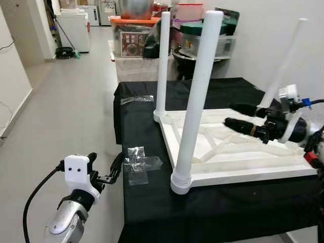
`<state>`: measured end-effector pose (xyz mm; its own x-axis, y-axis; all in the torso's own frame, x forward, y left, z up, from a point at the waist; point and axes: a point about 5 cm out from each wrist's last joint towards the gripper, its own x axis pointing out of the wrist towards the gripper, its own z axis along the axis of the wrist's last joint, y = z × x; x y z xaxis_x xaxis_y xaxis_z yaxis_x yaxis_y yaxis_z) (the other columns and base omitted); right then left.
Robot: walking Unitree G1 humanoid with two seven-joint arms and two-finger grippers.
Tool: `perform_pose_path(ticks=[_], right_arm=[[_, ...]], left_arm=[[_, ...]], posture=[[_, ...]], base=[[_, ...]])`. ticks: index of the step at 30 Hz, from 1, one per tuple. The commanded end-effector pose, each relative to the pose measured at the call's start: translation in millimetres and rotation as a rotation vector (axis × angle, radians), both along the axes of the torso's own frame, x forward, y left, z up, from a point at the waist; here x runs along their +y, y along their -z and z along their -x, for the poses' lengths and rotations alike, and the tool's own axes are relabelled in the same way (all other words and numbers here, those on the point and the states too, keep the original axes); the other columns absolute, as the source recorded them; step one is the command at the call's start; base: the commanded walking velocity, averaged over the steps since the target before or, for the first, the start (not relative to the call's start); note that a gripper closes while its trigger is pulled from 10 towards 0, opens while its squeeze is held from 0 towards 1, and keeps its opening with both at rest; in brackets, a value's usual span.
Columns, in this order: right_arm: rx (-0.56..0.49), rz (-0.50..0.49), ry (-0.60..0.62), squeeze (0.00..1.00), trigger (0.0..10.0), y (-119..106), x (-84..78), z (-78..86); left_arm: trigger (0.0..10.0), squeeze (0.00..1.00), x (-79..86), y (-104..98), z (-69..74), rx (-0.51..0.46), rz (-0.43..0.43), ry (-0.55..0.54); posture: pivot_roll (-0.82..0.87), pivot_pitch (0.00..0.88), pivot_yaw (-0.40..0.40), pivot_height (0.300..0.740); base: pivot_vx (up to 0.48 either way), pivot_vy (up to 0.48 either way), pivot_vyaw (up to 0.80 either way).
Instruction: Building children table
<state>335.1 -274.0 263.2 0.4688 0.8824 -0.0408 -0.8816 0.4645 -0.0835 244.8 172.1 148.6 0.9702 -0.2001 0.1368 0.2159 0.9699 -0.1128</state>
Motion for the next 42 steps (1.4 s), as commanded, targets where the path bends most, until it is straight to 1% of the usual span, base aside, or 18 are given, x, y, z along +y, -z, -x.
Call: perform_pose_path(ticks=[1,2,3,4,6,15,19,30,36,39,42], right_arm=[[0.005,0.039,-0.059,0.00,10.0,4.0,8.0,0.8],[0.005,0.039,-0.059,0.00,10.0,4.0,8.0,0.8],[0.009,0.050,-0.095,0.00,10.0,5.1,13.4,1.1],[0.009,0.050,-0.095,0.00,10.0,5.1,13.4,1.1],[0.016,0.068,-0.173,0.00,10.0,4.9,21.4,0.9],[0.030,0.115,-0.227,0.00,10.0,6.4,21.4,3.2],[0.021,0.118,-0.254,0.00,10.0,7.1,27.3,4.3],[-0.007,0.086,-0.300,0.00,10.0,6.7,41.8,3.1],[-0.014,0.085,-0.299,0.00,10.0,7.9,44.9,1.1],[-0.030,0.072,-0.285,0.00,10.0,7.3,50.0,-1.3],[-0.036,0.066,-0.277,0.00,10.0,7.2,51.7,-2.3]], left_arm=[[10.0,0.00,1.5,0.1,0.3,0.008,-0.008,0.008],[10.0,0.00,1.5,0.1,0.3,0.008,-0.008,0.008],[10.0,0.00,1.4,0.3,0.1,0.008,-0.009,0.010],[10.0,0.00,1.4,0.3,0.1,0.008,-0.009,0.010],[10.0,0.00,0.1,0.9,-0.1,0.008,-0.009,0.013],[10.0,0.00,0.4,2.5,1.7,0.015,-0.011,0.016],[10.0,0.00,-0.7,3.1,1.2,0.017,-0.011,0.020],[10.0,0.00,-1.5,3.8,0.7,0.021,-0.012,0.026],[10.0,0.00,-2.5,4.3,0.4,0.021,-0.009,0.028],[10.0,0.00,-2.8,4.6,0.6,0.021,-0.005,0.028],[10.0,0.00,-3.3,4.6,0.5,0.021,-0.005,0.028]], posture=[[0.10,0.000,-0.063,0.740],[0.10,0.000,-0.063,0.740],[0.10,0.000,-0.064,0.740],[0.10,0.000,-0.064,0.740],[0.10,0.000,-0.065,0.740],[0.10,0.000,-0.064,0.740],[0.10,0.000,-0.064,0.740],[0.10,0.000,-0.065,0.740],[0.10,0.000,-0.068,0.740],[0.10,0.000,-0.068,0.740],[0.10,0.000,-0.070,0.740]], base=[[0.000,0.000,0.00],[0.000,0.000,0.00],[0.000,0.000,0.00],[0.000,0.000,0.00],[0.000,0.000,0.00],[0.000,0.000,0.00],[0.000,0.000,0.00],[0.000,0.000,0.00],[0.000,0.000,0.00],[0.000,0.000,0.00],[0.000,0.000,0.00]])
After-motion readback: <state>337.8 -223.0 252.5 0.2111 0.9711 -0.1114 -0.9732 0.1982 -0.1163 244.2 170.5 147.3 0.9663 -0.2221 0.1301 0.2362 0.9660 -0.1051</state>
